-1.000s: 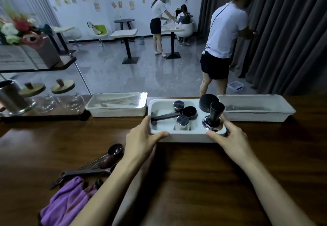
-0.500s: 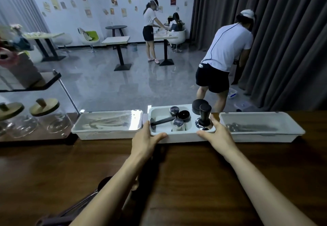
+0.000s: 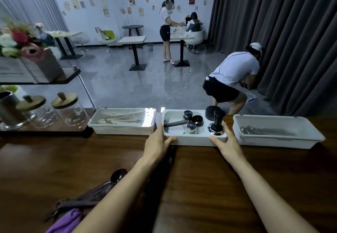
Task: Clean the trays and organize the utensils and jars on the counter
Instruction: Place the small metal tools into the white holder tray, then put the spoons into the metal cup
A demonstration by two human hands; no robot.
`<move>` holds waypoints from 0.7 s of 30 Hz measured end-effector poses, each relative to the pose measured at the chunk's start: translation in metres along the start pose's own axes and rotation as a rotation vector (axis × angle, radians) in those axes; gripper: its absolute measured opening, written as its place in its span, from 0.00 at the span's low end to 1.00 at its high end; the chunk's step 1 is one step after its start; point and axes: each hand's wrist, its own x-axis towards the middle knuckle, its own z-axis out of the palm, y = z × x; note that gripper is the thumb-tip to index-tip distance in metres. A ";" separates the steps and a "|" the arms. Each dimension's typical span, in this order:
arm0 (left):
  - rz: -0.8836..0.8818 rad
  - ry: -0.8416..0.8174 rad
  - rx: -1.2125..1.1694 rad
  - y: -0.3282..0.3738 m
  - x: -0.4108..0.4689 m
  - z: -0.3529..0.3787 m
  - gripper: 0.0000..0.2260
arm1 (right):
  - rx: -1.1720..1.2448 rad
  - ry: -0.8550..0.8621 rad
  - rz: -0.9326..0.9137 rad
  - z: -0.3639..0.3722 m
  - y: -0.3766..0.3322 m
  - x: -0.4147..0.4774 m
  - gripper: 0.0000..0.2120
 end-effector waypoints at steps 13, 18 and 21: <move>-0.112 0.235 0.038 -0.051 -0.133 -0.074 0.32 | -0.010 -0.011 -0.088 0.046 0.003 -0.102 0.32; -0.099 0.286 0.012 -0.094 -0.155 -0.130 0.32 | -0.006 -0.152 -0.254 0.106 -0.054 -0.138 0.26; -0.058 0.271 -0.008 -0.124 -0.156 -0.167 0.33 | -0.041 -0.209 -0.345 0.157 -0.088 -0.155 0.24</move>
